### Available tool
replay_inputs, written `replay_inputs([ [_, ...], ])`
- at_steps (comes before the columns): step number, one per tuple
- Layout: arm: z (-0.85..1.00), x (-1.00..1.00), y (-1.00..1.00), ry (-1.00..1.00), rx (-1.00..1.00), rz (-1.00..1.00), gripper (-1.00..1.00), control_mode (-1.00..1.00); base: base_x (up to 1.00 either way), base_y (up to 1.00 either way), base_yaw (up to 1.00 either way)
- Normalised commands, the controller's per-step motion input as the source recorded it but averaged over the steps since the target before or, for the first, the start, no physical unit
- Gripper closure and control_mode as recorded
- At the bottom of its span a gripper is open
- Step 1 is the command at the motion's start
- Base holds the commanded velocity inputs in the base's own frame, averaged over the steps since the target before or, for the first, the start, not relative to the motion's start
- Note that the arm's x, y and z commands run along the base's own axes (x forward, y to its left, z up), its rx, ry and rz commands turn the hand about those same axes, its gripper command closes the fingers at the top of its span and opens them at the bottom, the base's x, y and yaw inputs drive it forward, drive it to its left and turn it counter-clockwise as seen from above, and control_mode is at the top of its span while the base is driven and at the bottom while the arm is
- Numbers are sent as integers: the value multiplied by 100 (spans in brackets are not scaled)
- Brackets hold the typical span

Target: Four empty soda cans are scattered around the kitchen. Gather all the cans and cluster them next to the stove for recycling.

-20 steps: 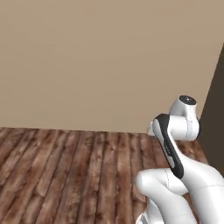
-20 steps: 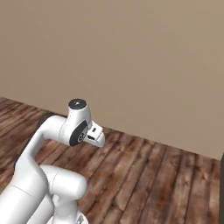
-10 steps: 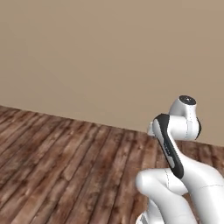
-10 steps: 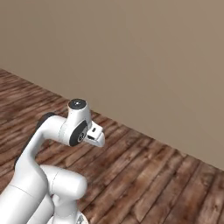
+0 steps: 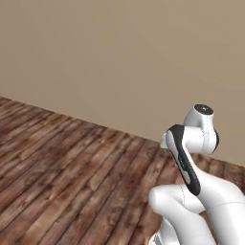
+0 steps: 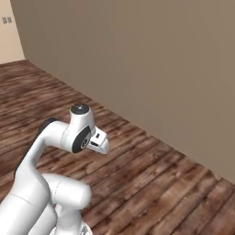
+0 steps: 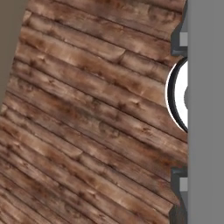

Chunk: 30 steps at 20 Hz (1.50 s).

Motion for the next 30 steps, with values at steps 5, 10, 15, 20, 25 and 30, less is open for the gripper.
replay_inputs([
  [5, 0, 0, 0, 0, 0, 0, -100, 100, 69, -12, 32],
  [10, 0, 0, 0, 0, 0, 0, -100, 100, 81, -17, 28],
  [15, 0, 0, 0, 0, 0, 0, -100, 100, 79, -15, 27],
  [20, 0, 0, 0, 0, 0, 0, -100, 100, 90, -13, 27],
  [25, 0, 0, 0, 0, 0, 0, -100, 100, 79, 13, 23],
  [30, 0, 0, 0, 0, 0, 0, -100, 100, 77, 0, 30],
])
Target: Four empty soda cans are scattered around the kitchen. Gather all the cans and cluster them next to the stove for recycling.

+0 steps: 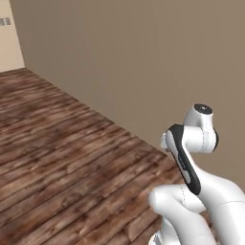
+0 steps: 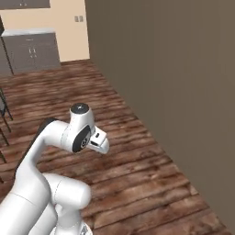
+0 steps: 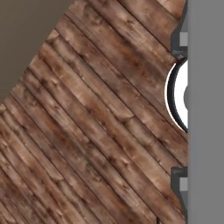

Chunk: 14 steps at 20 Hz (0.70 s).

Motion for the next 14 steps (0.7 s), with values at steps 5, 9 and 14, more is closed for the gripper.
replay_inputs([
  [5, 0, 0, 0, 0, 0, 0, -100, 100, 72, -8, 34],
  [9, 0, 0, 0, 0, 0, 0, -100, 100, 57, 0, 36],
  [14, 0, 0, 0, 0, 0, 0, -100, 100, 51, -2, 39],
])
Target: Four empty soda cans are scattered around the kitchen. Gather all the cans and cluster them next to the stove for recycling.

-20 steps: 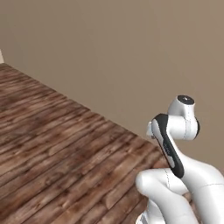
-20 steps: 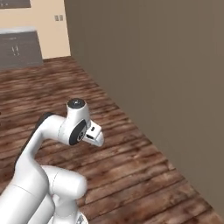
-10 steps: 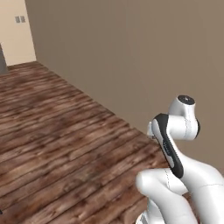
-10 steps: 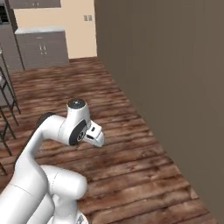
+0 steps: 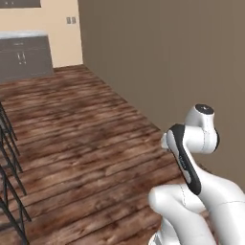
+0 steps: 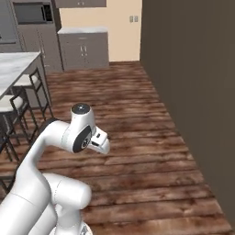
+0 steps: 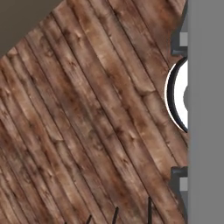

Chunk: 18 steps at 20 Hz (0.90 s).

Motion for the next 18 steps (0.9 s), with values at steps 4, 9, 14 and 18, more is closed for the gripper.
replay_inputs([
  [4, 0, 0, 0, 0, 0, 0, -100, 100, 74, -34, 20],
  [9, 0, 0, 0, 0, 0, 0, -100, 100, 74, -32, 24],
  [14, 0, 0, 0, 0, 0, 0, -100, 100, 91, -18, 21],
  [18, 0, 0, 0, 0, 0, 0, -100, 100, 92, -17, 23],
])
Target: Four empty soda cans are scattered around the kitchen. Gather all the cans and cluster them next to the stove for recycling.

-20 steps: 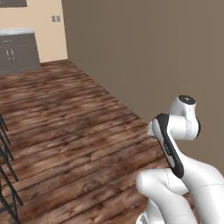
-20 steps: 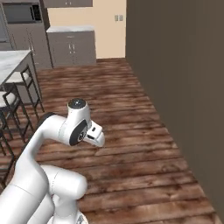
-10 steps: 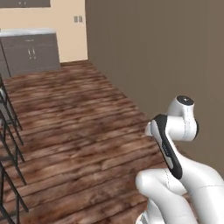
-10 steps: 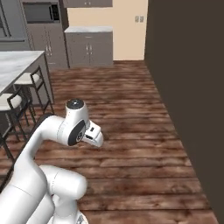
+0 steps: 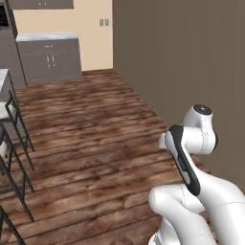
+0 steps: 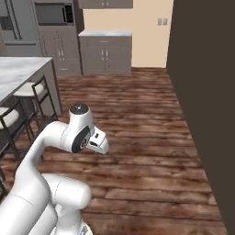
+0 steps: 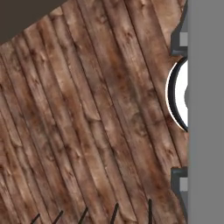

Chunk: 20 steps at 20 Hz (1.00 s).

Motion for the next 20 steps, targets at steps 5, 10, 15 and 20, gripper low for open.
replay_inputs([
  [5, 0, 0, 0, 0, 0, 0, -100, 100, 88, -16, 23],
  [10, 0, 0, 0, 0, 0, 0, -100, 100, 63, -4, 32],
  [15, 0, 0, 0, 0, 0, 0, -100, 100, 50, 0, 38],
  [20, 0, 0, 0, 0, 0, 0, -100, 100, 41, 0, 39],
])
